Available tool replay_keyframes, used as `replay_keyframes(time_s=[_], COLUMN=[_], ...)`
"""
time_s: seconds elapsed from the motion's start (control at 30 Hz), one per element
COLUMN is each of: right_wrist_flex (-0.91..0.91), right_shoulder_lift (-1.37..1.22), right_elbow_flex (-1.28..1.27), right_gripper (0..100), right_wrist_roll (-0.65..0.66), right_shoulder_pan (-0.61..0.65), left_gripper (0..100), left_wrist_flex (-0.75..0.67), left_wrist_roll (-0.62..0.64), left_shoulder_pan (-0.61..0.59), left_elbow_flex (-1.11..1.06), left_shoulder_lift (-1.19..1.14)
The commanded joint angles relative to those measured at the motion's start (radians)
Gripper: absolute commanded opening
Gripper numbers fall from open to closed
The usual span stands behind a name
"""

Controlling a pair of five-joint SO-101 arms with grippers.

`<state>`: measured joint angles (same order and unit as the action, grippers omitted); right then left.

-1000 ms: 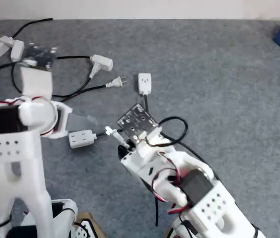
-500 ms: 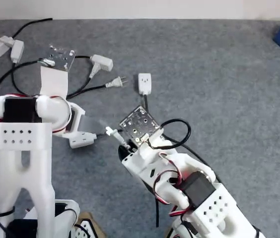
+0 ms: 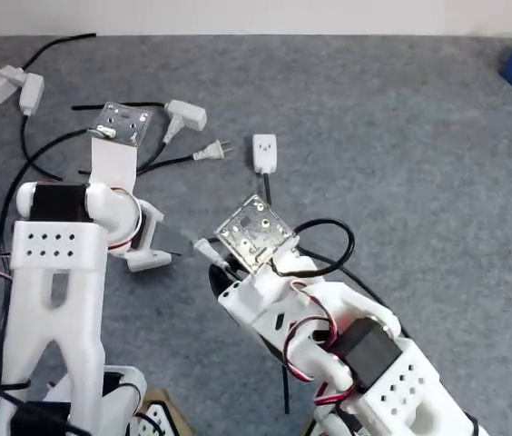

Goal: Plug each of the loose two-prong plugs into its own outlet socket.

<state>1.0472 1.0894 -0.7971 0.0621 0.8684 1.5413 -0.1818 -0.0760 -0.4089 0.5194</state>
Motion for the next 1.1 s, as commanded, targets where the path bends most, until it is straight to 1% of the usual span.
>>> replay_keyframes(time_s=[0.0,0.1,0.23,0.33,0.47,0.6,0.67,0.83,0.9,0.93,1.07], right_wrist_flex=[0.004,-0.001,0.01,0.061,0.165,0.305,0.404,0.676,0.72,0.72,0.719], right_shoulder_lift=[-0.064,-0.156,-0.271,-0.381,-0.575,-0.831,-0.992,-1.425,-1.563,-1.606,-1.682], right_elbow_flex=[0.064,0.085,0.188,0.323,0.536,0.809,0.978,1.457,1.638,1.687,1.701], right_gripper=[0.8,0.8,0.8,0.8,0.8,0.8,0.8,0.8,0.8,0.8,0.8], right_wrist_roll=[0.005,0.006,0.0,-0.038,-0.049,-0.091,-0.12,-0.201,-0.218,-0.23,-0.244], right_shoulder_pan=[-0.012,-0.053,-0.061,-0.061,-0.062,-0.047,-0.022,0.018,0.021,0.021,0.041], left_gripper=[43,43,43,43,43,43,43,43,43,43,43], left_wrist_flex=[-0.02,-0.021,-0.023,-0.043,-0.132,-0.187,-0.238,-0.43,-0.494,-0.529,-0.667], left_wrist_roll=[-0.002,-0.003,-0.003,-0.003,-0.005,-0.055,-0.055,-0.055,-0.055,-0.055,-0.055], left_shoulder_pan=[-0.001,-0.041,-0.108,-0.22,-0.401,-0.512,-0.553,-0.63,-0.647,-0.656,-0.723], left_elbow_flex=[0.01,0.015,0.012,0.001,-0.038,-0.127,-0.189,-0.346,-0.401,-0.429,-0.526], left_shoulder_lift=[0.007,0.007,0.007,0.007,0.008,0.008,0.008,0.008,0.008,0.008,0.008])
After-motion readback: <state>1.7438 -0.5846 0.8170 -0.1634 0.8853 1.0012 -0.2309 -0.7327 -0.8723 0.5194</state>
